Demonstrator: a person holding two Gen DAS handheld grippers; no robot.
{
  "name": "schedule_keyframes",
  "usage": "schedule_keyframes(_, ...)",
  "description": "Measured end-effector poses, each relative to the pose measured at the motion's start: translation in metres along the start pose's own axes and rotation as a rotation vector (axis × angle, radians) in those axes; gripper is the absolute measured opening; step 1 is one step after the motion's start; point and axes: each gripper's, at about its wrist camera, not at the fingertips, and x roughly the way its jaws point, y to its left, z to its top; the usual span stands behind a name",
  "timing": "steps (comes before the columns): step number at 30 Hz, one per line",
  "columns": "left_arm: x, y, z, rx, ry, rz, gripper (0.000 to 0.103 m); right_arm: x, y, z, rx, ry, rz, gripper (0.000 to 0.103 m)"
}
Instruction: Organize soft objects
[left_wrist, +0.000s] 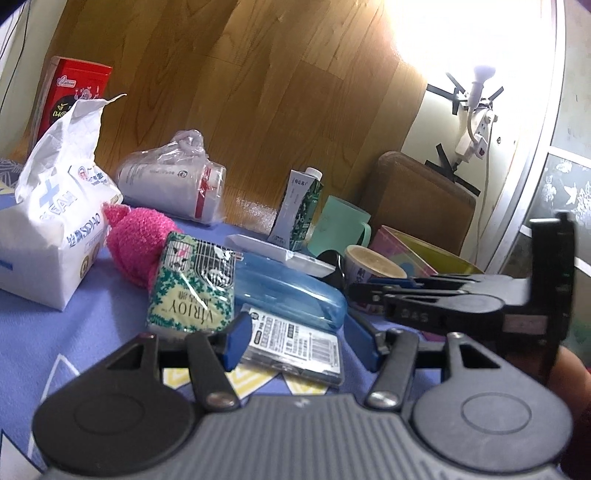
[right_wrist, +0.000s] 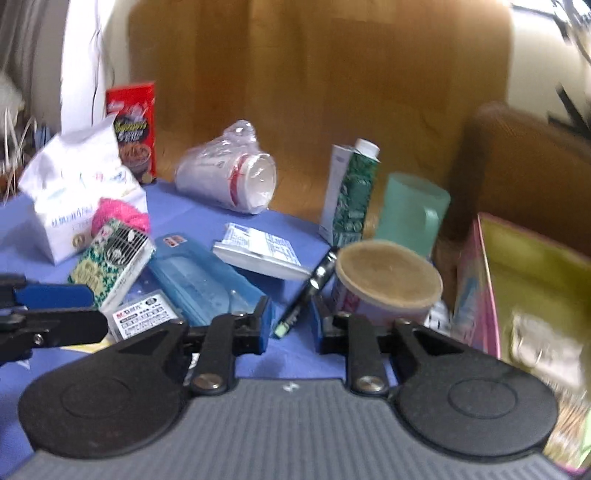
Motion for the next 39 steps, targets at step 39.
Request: schedule_keyframes(39, 0.033, -0.056, 0.003, -0.057, 0.259, -0.22, 0.061, -0.099, -0.003, -0.087, 0.25, 0.023, 0.111, 0.014)
